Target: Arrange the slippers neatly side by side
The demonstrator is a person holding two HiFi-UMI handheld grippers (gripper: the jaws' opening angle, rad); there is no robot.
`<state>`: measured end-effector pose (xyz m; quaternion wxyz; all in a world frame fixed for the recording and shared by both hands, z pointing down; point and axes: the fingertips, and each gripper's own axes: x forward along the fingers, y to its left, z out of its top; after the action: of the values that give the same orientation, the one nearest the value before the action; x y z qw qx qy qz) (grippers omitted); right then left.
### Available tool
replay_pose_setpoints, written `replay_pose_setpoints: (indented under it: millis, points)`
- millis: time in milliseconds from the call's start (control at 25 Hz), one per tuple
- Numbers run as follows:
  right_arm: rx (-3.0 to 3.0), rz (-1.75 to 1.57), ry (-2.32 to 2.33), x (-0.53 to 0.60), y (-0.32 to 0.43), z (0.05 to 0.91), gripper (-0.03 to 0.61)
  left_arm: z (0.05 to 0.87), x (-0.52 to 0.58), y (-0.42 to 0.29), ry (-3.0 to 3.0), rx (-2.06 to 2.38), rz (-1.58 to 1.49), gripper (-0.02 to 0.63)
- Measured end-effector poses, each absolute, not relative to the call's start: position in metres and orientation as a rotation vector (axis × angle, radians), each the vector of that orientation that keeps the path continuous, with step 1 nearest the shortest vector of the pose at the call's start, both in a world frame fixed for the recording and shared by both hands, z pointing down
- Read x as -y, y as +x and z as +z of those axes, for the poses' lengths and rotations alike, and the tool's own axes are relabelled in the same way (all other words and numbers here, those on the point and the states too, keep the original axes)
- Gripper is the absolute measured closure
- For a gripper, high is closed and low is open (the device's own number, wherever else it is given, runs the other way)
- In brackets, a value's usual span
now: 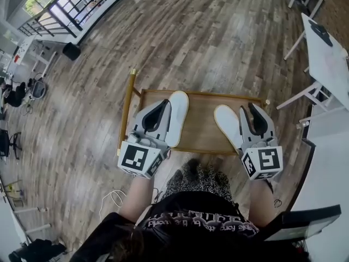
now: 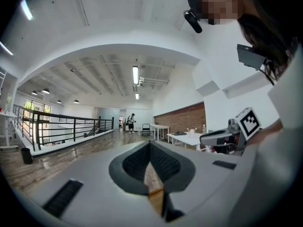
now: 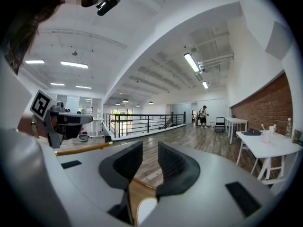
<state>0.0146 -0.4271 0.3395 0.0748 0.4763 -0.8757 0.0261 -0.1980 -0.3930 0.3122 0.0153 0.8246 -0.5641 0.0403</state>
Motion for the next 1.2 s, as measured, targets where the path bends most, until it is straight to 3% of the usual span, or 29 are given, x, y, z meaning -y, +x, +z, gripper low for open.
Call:
replay_pose_setpoints:
  millis: [560, 960, 1200]
  points:
    - [2.265, 0.411, 1.001, 0.423, 0.058, 0.562, 0.468, 0.369, 0.398, -0.186, 2.529, 1.661, 0.236, 0.621]
    - [2.104, 0.440, 0.870, 0.433, 0.060, 0.628, 0.463, 0.387, 0.397, -0.189, 2.520, 1.640, 0.276, 0.621]
    - [2.065, 0.367, 0.889, 0.426, 0.054, 0.628, 0.551, 0.394, 0.394, -0.191, 2.508, 1.638, 0.322, 0.620]
